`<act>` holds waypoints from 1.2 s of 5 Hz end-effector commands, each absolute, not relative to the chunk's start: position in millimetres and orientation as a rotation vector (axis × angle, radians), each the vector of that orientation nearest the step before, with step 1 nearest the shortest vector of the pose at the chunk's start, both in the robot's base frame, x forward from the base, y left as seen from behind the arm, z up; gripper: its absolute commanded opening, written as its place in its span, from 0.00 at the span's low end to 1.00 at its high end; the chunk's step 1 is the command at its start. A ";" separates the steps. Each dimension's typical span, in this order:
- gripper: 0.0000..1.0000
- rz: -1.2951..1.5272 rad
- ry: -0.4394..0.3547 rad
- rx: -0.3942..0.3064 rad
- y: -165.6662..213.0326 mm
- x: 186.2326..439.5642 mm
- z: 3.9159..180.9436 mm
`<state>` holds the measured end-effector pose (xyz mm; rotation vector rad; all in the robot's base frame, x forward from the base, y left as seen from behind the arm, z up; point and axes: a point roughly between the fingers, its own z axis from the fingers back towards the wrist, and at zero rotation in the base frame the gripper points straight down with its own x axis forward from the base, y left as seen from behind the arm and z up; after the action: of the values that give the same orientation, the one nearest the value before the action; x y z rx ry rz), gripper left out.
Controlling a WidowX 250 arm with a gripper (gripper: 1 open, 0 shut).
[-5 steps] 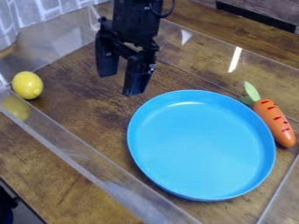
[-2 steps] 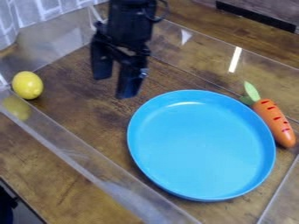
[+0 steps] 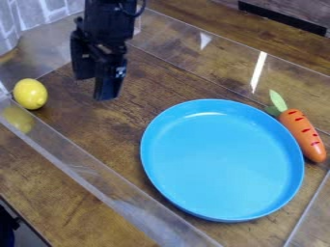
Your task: Put the lemon on the blue tray
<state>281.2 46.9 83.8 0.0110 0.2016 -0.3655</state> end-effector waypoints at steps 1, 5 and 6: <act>1.00 -0.396 0.143 0.037 43.6 282.5 100.8; 1.00 -0.470 0.165 0.053 57.6 286.7 105.7; 1.00 -0.462 0.170 0.054 53.2 286.7 104.9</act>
<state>277.1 53.1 86.2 0.0295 0.2401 -0.4627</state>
